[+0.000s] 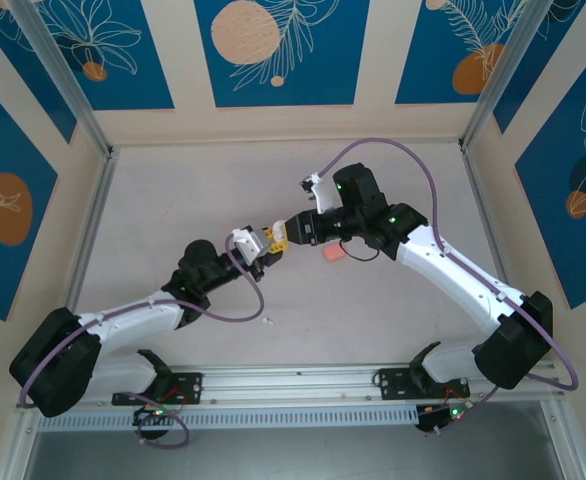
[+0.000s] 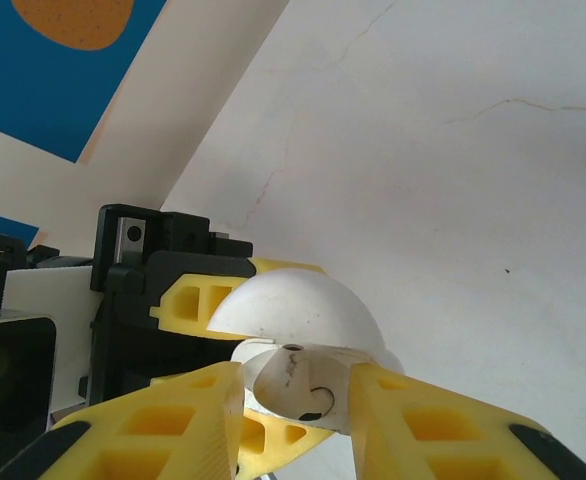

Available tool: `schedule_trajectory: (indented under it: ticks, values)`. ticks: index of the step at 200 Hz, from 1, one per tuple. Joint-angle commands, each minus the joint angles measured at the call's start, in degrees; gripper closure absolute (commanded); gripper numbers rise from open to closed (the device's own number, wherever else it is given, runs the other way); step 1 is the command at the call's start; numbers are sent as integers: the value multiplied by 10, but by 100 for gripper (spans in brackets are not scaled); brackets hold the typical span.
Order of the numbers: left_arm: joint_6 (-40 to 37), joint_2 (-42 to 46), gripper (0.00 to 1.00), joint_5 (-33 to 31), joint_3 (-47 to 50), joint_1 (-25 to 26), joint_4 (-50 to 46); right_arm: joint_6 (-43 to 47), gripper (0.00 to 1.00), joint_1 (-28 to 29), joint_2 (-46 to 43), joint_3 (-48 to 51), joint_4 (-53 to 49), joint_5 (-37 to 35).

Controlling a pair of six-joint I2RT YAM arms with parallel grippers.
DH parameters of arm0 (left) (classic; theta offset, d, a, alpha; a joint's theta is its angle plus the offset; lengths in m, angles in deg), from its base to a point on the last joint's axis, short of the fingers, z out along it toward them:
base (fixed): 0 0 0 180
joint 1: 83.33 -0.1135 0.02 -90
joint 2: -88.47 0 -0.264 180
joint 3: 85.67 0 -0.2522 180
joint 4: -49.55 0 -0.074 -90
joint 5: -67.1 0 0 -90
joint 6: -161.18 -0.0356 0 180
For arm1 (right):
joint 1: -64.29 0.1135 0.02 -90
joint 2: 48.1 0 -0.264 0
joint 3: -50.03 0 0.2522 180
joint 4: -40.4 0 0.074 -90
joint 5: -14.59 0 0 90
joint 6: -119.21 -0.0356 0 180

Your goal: Insert wireless bluetooth earbuds into charging case

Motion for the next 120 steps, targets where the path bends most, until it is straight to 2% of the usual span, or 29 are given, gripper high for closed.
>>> schedule_trajectory:
  ticks: [1,36,81,120]
  values:
    - [-14,14,82,-2,0,7,8,3,67,7,8,-13,-15,-2]
    - [-14,15,82,-3,-1,7,7,-7,66,8,8,-8,-18,-10]
    - [-19,21,82,-4,-1,7,3,-29,72,8,4,-6,-18,-23]
    - [-23,26,83,-4,-4,7,-5,-51,73,8,5,0,-21,-36]
